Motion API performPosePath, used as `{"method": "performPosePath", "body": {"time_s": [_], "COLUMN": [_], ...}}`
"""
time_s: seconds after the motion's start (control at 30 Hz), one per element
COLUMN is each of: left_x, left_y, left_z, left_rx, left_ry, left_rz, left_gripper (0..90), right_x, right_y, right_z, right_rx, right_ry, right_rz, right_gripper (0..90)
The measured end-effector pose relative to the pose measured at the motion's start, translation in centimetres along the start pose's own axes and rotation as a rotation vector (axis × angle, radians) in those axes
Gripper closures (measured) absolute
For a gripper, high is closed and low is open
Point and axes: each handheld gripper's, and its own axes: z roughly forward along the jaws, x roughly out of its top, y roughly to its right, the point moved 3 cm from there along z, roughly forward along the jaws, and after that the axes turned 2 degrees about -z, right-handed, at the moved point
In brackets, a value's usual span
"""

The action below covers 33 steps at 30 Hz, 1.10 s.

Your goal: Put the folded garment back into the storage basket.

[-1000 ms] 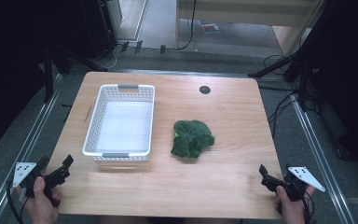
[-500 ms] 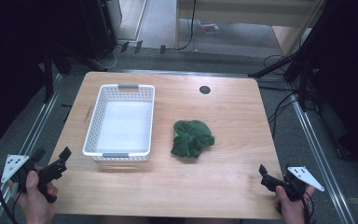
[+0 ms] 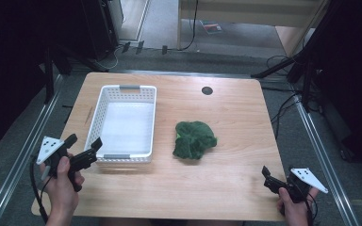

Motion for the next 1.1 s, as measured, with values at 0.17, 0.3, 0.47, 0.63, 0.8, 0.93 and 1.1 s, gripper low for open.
{"method": "performPosePath", "body": {"time_s": [0.17, 0.3, 0.47, 0.63, 0.8, 0.93, 1.1], "left_x": [0.4, 0.5, 0.2, -0.2, -0.6, -0.9, -1.3], "left_y": [2.4, 3.8, 6.0, 8.2, 9.9, 11.3, 12.7], "left_z": [1.4, 2.4, 4.1, 5.4, 6.3, 7.1, 8.2], "left_rx": [-0.022, -0.048, -0.083, -0.096, -0.126, -0.143, -0.164], "left_ry": [-0.013, -0.029, -0.053, -0.064, -0.082, -0.098, -0.127], "left_rz": [0.029, 0.046, 0.06, 0.068, 0.081, 0.083, 0.083], "left_gripper": [3.9, 1.8, 1.7, 0.0, 0.0, 0.0, 0.0], "right_x": [0.0, 0.0, 0.0, 0.0, 0.0, 0.0, 0.0], "right_y": [0.0, 0.0, 0.0, 0.0, 0.0, 0.0, 0.0], "right_z": [0.0, 0.0, 0.0, 0.0, 0.0, 0.0, 0.0], "right_rx": [0.005, 0.008, 0.008, 0.01, 0.011, 0.011, 0.011], "right_ry": [0.002, 0.0, 0.0, 0.0, 0.001, 0.002, 0.0], "right_rz": [0.0, -0.003, -0.002, -0.001, -0.002, -0.002, -0.001], "right_gripper": [0.1, 0.1, 0.1, 0.1, 0.1, 0.1, 0.1]}}
